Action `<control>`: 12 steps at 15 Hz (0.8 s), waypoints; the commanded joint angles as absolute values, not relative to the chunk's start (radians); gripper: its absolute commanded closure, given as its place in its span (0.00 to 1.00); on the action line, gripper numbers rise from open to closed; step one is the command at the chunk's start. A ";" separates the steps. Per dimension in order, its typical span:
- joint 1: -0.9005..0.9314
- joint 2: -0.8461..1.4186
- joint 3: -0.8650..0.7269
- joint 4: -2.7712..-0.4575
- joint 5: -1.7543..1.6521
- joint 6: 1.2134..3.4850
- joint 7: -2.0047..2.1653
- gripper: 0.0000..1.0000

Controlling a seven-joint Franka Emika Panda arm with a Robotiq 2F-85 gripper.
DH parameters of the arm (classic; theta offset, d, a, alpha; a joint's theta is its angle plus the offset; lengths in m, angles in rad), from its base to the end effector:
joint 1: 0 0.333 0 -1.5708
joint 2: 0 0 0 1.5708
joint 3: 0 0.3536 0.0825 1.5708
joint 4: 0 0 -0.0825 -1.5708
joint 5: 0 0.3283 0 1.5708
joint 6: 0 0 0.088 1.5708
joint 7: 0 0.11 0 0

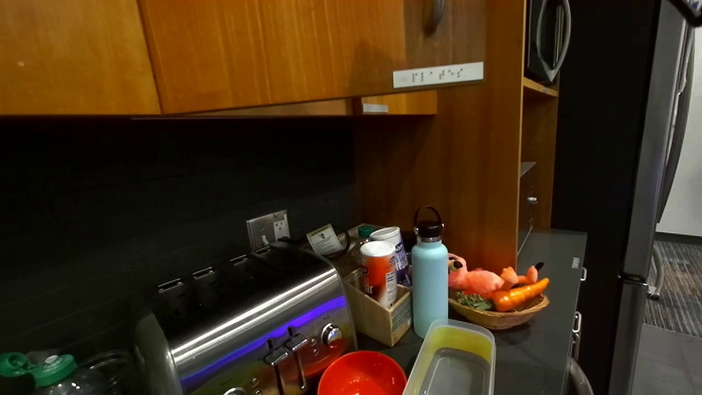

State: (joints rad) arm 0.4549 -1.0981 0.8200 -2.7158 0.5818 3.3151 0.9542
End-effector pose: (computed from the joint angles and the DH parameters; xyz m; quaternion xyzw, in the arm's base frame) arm -0.0149 0.2841 0.6395 -0.7044 0.0096 -0.4926 0.5109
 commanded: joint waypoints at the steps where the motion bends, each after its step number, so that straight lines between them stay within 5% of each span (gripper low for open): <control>1: 0.524 -1.102 0.913 -2.634 0.595 3.306 1.058 0.00; 12: 0.635 -0.968 1.078 -2.445 0.566 3.464 1.173 0.00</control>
State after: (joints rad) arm 0.6343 -0.9689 1.0797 -2.4445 0.5668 3.4645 1.1747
